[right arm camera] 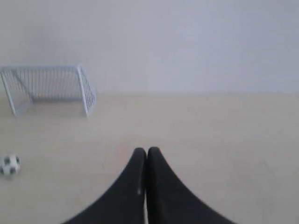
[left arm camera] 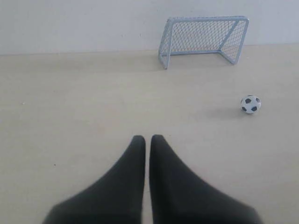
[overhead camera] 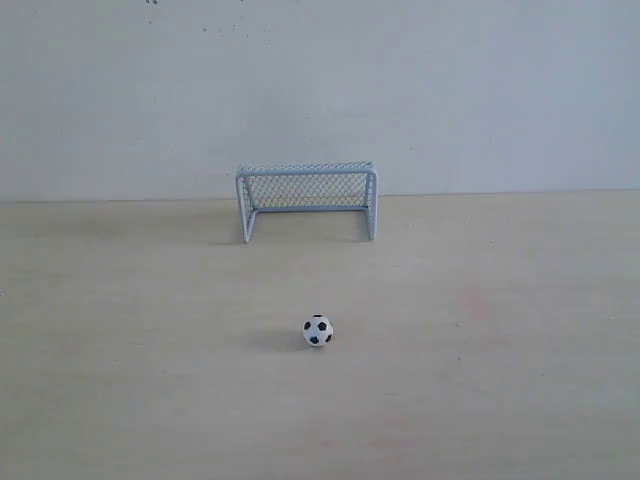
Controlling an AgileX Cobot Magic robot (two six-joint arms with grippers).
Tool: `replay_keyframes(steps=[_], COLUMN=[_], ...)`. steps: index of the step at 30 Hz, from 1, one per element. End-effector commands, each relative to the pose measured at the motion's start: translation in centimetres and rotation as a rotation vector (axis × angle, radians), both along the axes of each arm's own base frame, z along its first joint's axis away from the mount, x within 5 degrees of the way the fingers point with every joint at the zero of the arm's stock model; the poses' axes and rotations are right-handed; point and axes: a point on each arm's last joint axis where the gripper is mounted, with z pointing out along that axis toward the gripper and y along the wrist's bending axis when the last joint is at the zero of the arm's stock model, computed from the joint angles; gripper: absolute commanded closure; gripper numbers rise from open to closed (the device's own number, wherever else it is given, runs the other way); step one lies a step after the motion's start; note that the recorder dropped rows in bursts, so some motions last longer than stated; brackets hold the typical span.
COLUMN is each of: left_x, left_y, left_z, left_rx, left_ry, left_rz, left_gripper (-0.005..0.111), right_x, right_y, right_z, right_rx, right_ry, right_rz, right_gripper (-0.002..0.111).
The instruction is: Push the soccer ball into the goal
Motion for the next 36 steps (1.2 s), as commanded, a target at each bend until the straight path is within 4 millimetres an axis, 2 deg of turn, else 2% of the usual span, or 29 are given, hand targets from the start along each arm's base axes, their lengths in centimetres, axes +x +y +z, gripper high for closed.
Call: replay_keyframes(steps=[1,5,10,14,17,20,23,25,30,36], left_x=[0.0,0.0,0.0,0.0,0.0,0.0,0.0,0.0,0.0,0.0], left_y=[0.0,0.0,0.0,0.0,0.0,0.0,0.0,0.0,0.0,0.0], left_z=[0.0,0.0,0.0,0.0,0.0,0.0,0.0,0.0,0.0,0.0], left_rx=[-0.002,-0.002,-0.002,-0.002,-0.002,-0.002,-0.002,-0.002,-0.002,-0.002], left_ry=[-0.006,-0.006,-0.006,-0.006,-0.006,-0.006,-0.006,-0.006,-0.006,-0.006], left_rz=[0.002,0.002,0.002,0.002,0.002,0.002,0.002,0.002,0.002,0.002], left_gripper=[0.102,0.102,0.102,0.102,0.102,0.102,0.102,0.102,0.102,0.102], right_x=[-0.7,-1.8,-2.9,-3.5,-3.8,-3.8,-3.0,-1.8,2.4,8.6], right_y=[-0.4,-0.8,-1.1,-1.2,-1.1,-0.6,-0.3,-0.2,0.1,0.7], right_z=[4.5,6.7,8.0,8.5,9.6,11.7,14.6,15.9,18.1,18.2], right_rx=[0.215,0.240,0.259,0.378,0.357,0.289,0.253,0.259,0.176,0.084], right_ry=[-0.383,-0.649,-0.848,-0.920,-0.937,-0.829,-0.670,-0.535,-0.195,0.175], right_rz=[-0.016,-0.025,-0.031,0.016,0.030,0.045,0.049,0.038,-0.012,-0.025], right_gripper=[0.109,0.109,0.109,0.109,0.109,0.109,0.109,0.109,0.109,0.109])
